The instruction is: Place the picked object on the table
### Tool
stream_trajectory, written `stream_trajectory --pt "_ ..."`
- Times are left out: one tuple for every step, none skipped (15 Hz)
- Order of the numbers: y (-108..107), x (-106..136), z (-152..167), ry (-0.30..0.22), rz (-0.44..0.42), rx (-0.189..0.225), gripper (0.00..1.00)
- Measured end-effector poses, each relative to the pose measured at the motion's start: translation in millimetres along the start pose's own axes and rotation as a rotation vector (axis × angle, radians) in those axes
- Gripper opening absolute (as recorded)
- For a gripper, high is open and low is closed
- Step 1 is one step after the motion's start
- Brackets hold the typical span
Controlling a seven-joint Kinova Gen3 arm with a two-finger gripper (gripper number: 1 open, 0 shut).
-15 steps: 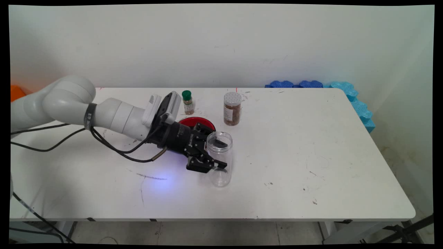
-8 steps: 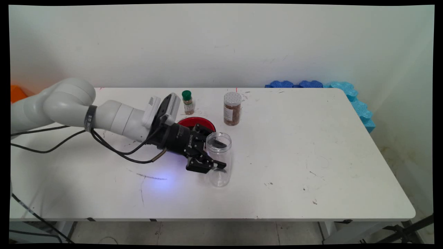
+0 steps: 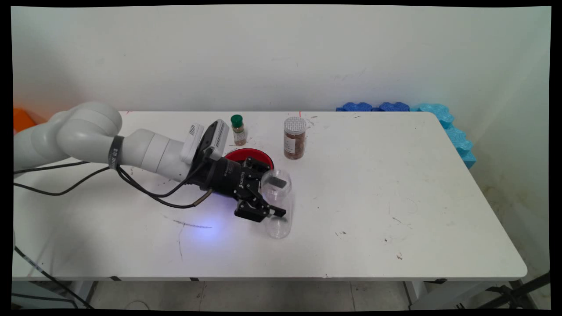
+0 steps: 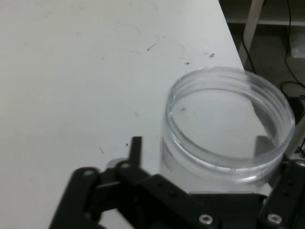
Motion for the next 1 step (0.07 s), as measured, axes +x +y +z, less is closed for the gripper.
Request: stream_trajectory --pt "-0.3 -0.4 0.0 0.001 -0.004 0.002 1.00"
